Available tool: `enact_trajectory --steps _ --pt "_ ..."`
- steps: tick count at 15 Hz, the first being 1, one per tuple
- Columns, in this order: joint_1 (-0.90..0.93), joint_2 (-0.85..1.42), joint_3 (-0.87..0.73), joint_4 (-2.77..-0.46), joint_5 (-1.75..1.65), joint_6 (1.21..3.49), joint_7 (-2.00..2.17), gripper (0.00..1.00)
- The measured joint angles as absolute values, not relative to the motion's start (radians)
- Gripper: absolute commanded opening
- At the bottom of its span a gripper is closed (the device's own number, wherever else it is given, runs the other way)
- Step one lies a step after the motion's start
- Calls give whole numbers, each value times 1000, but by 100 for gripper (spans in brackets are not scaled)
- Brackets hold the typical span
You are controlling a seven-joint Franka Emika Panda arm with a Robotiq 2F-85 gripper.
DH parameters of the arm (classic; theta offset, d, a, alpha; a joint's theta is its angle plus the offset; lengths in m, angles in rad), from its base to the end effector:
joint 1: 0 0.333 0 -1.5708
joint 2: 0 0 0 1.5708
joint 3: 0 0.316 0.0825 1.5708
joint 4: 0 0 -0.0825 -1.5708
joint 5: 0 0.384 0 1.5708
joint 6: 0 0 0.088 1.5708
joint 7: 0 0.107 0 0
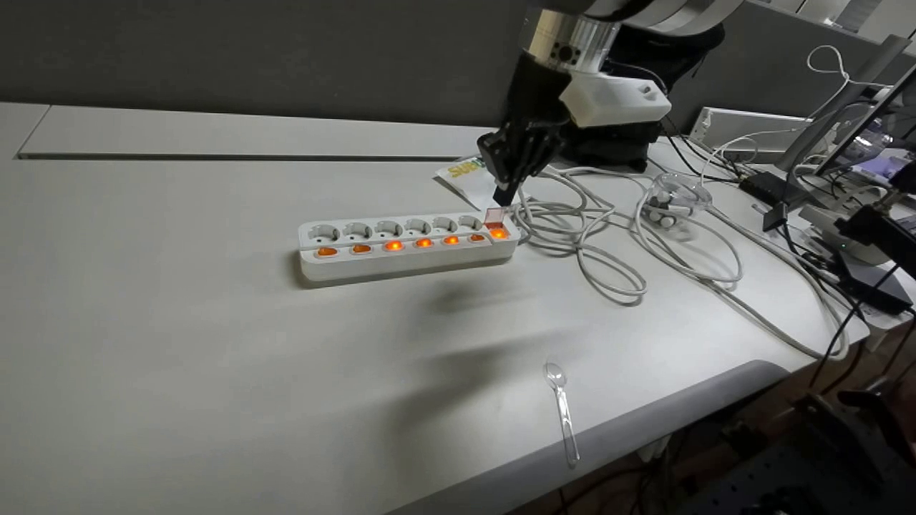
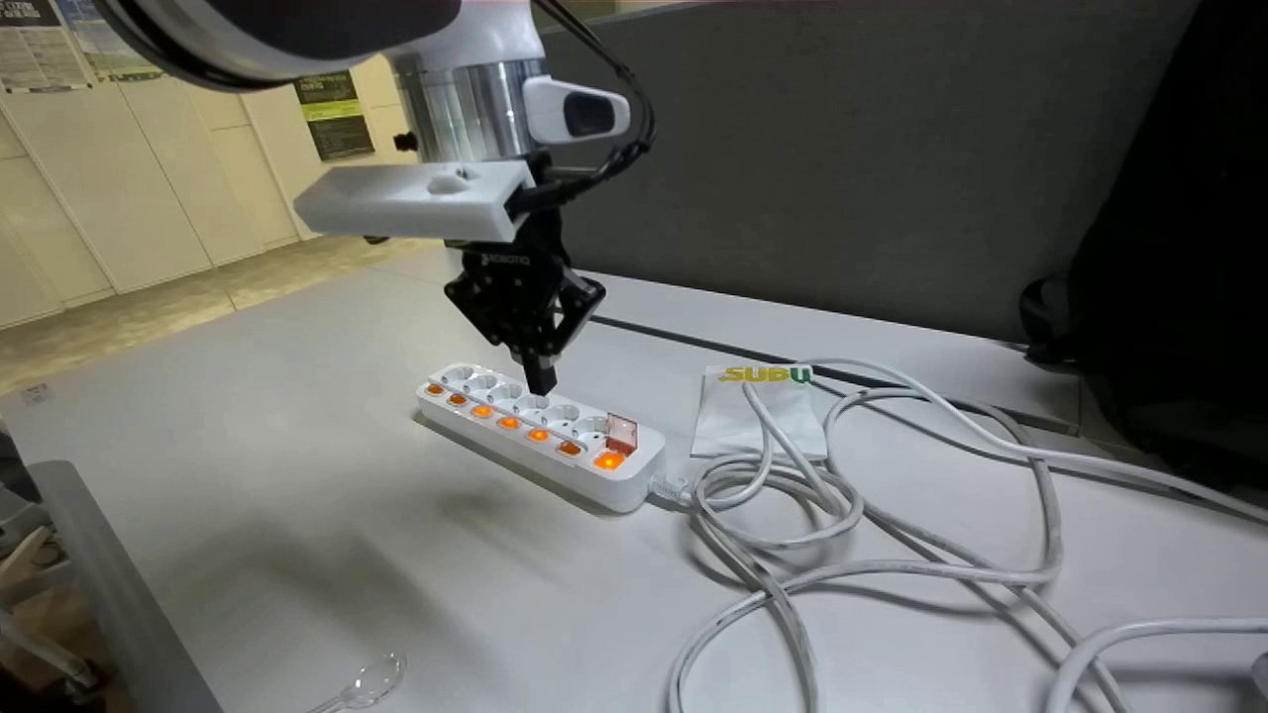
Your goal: Turn on the second switch from the right
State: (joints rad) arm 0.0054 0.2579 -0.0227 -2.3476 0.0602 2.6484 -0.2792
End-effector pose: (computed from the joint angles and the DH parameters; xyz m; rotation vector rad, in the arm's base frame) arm 0.5198 -0.0108 0.2264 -3.1063 -0.3279 -0.0721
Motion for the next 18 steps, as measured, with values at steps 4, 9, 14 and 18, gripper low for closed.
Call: enact_trajectory --steps 4,9,14,18 --pt "5 287 -22 -2342 15 2715 -247 0" --pt "5 320 -23 -2334 -15 2752 -215 0" --pt "5 354 -21 -2326 -18 2753 -211 0" --pt "5 374 -20 -2325 -18 2741 -210 0"
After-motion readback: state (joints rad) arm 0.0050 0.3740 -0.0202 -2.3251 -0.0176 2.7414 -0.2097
